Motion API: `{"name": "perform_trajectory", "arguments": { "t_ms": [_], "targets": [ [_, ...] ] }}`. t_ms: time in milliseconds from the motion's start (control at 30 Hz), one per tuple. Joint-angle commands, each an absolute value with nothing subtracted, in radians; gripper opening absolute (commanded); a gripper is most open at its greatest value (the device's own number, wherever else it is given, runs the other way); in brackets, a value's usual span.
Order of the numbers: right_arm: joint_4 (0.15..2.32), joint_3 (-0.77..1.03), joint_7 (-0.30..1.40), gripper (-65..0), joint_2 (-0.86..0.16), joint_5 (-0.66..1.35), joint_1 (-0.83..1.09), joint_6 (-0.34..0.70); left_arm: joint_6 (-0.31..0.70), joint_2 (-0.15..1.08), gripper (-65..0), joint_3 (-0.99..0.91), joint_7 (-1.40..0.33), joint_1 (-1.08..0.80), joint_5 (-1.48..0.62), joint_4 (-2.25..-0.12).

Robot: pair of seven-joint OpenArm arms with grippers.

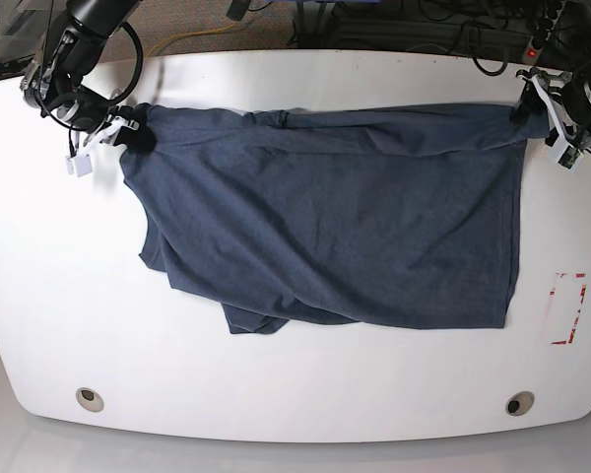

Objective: Fold the T-shirt properly
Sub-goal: 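Release the shirt with the left gripper and move it along the hem, then regrasp the shirt edge with the left gripper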

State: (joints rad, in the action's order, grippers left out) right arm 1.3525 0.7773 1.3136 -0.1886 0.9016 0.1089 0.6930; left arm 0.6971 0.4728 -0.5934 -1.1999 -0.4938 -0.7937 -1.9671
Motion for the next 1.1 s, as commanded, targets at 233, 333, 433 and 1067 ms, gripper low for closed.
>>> {"name": "perform_trajectory", "arguments": {
  "t_ms": [233, 333, 433, 1067],
  "targets": [
    [1.369, 0.779, 1.307, -65.0, -0.206, 0.918, 0.102, 0.698, 0.698, 0.593, -25.3, -0.552, -1.191, -0.530, -0.874, -1.982],
    [1.369, 0.779, 1.307, -65.0, -0.206, 0.918, 0.102, 0.698, 0.698, 0.621, -25.3, -0.481, -1.191, -0.532, -0.897, -1.982],
    [1.369, 0.779, 1.307, -65.0, -0.206, 0.918, 0.102, 0.698, 0.698, 0.622, -25.3, -0.438, -1.191, -0.533, -0.923, -1.982],
    [1.369, 0.779, 1.307, -65.0, -0.206, 0.918, 0.105, 0.698, 0.698, 0.575, -25.4, -0.427, -1.191, -0.527, -0.980, -1.982]
  ]
}}
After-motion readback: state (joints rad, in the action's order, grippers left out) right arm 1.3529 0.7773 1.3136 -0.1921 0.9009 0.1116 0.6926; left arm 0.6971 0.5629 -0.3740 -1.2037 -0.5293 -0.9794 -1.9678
